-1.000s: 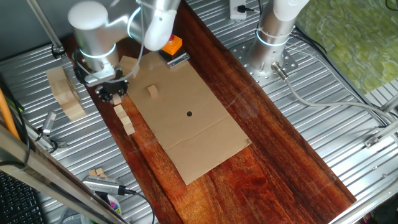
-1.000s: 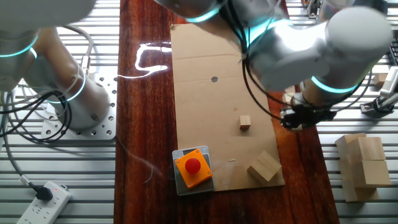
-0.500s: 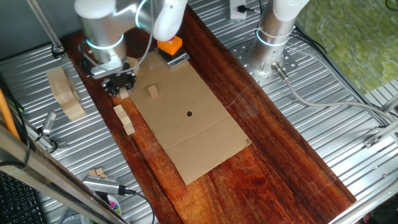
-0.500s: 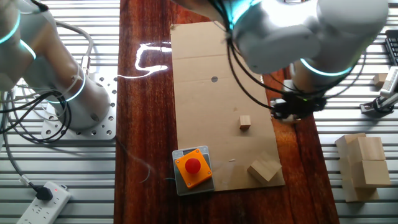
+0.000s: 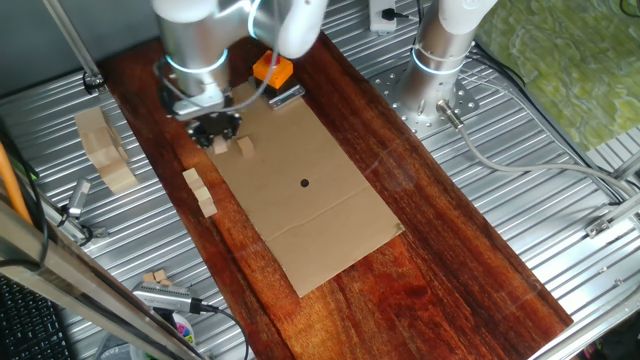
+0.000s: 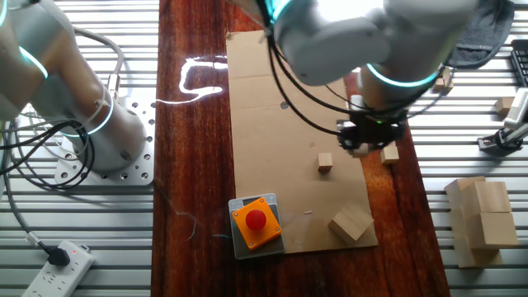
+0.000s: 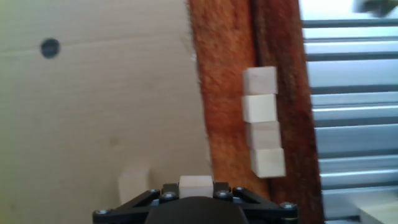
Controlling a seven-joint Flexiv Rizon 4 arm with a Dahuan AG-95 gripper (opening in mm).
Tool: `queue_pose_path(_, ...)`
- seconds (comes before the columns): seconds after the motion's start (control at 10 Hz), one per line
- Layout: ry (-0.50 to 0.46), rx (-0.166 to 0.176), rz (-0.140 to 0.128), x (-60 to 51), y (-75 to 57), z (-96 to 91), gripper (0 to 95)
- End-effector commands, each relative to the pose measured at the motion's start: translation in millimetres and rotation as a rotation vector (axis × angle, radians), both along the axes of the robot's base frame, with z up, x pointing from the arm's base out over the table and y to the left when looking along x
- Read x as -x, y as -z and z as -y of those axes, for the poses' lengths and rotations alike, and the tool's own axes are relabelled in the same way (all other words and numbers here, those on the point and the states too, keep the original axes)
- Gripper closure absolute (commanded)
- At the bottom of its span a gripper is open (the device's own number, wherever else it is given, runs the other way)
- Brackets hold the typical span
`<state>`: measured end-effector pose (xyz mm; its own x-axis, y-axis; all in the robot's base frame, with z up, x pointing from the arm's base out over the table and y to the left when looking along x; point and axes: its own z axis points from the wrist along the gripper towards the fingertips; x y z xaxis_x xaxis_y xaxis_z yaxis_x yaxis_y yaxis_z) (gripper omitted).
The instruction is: Stack the blocks into a pyramid shape
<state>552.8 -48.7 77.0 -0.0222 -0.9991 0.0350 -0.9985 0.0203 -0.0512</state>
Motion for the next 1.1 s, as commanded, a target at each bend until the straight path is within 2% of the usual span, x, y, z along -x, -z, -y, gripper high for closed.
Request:
queue_pose_path(0.1,0.002,0.011,0.009,9.5,4.0,-5.6,95.0)
queue_pose_path(0.6,-0.001,0.026,0.028,34.0,16.9,-20.3,95.0)
queue_pose_path(1.1,-0.021,0.031,0.060,45.7,24.3,-23.3,95.0)
